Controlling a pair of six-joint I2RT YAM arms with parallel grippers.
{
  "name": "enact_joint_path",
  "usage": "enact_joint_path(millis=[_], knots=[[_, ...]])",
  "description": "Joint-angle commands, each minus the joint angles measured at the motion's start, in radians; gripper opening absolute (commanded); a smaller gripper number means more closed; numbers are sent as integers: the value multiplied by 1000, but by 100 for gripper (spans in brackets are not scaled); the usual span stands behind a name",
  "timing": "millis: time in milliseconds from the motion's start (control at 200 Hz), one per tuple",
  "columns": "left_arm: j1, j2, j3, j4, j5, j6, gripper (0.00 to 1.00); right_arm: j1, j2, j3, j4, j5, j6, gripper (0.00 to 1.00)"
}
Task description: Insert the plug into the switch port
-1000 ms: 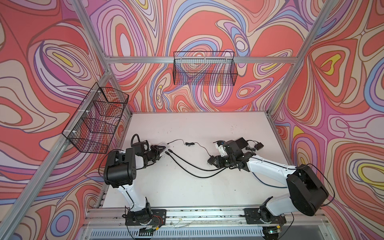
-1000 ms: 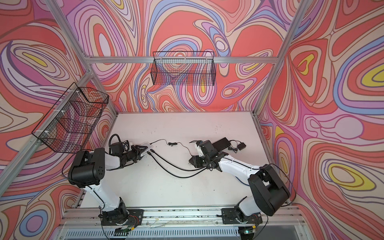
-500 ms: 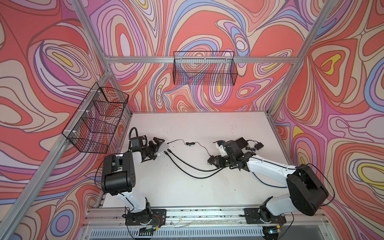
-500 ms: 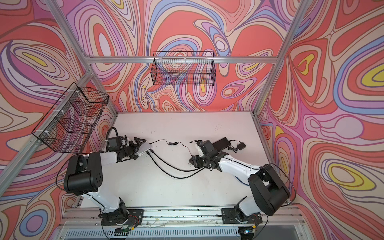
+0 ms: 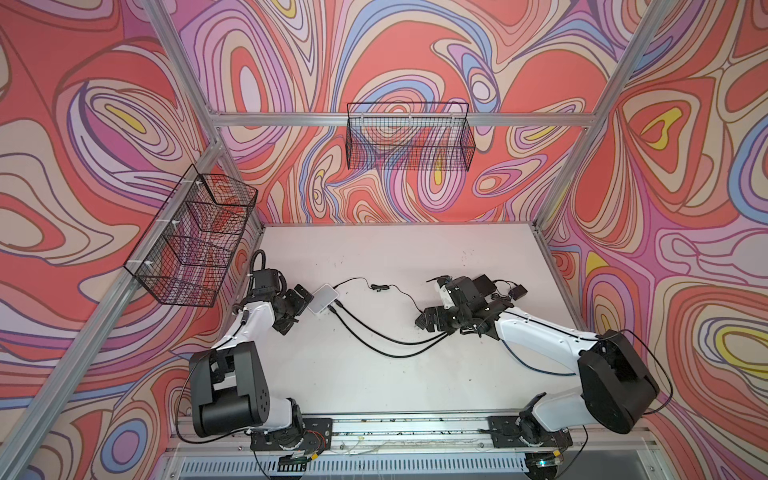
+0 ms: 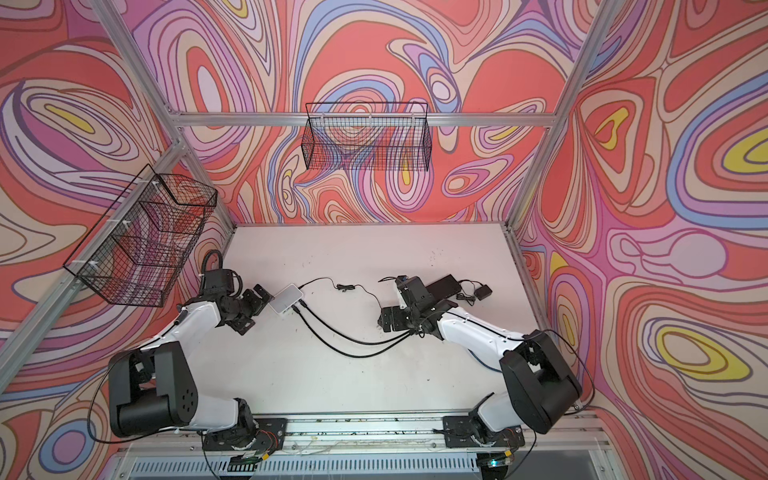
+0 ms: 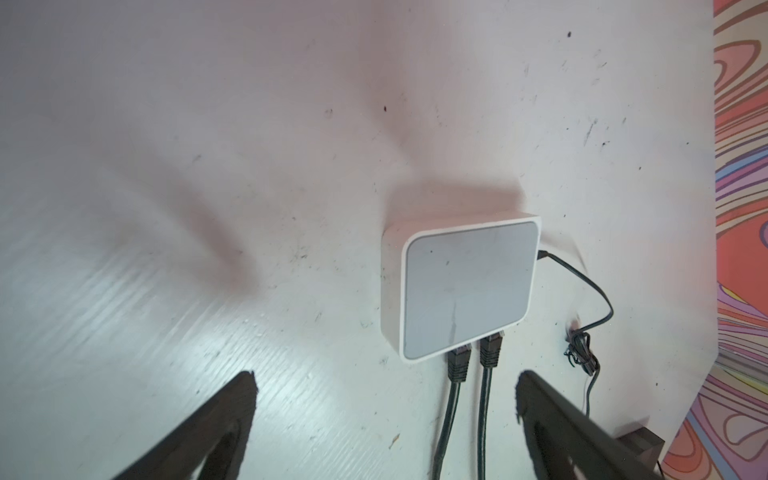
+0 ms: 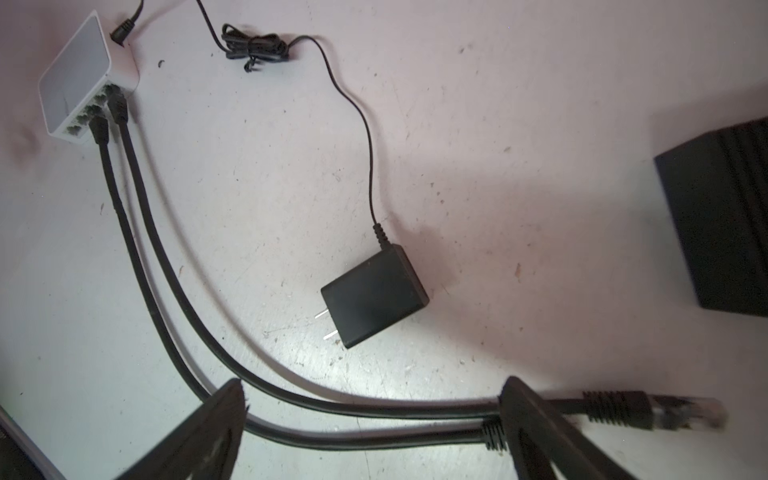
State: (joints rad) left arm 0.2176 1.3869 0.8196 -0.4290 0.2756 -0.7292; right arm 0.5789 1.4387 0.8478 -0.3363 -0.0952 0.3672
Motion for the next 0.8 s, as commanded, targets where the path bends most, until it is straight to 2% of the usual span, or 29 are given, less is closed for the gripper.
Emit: enact_joint_path(millis=[0,255,351,421,501,631,716,791], knots=[[6,-91,20,-107,-103,45,100,-7,-46,55,-51,114,-11,98],[6,-305,-4,-137,-309,113,100,-32,-177,93,-109,331,-24,98],[6,-367,-75,-63,-411,112,100,-36,-244,87,-127,515,9,98],[2,-416,-153,26,-444,111,100,-36,-311,32,-68,636,18,98],[-54,-470,-260,158,-532,138,100,-37,-378,-44,12,792,35,99],[-176,-485,-375,362,-704,266,100,-37,-407,-182,267,910,-180,99],[-184,-457,-446,528,-680,328,100,-47,-352,-235,421,991,-294,98],[-184,-406,-484,650,-662,386,100,-83,-308,-270,562,1006,-352,98]])
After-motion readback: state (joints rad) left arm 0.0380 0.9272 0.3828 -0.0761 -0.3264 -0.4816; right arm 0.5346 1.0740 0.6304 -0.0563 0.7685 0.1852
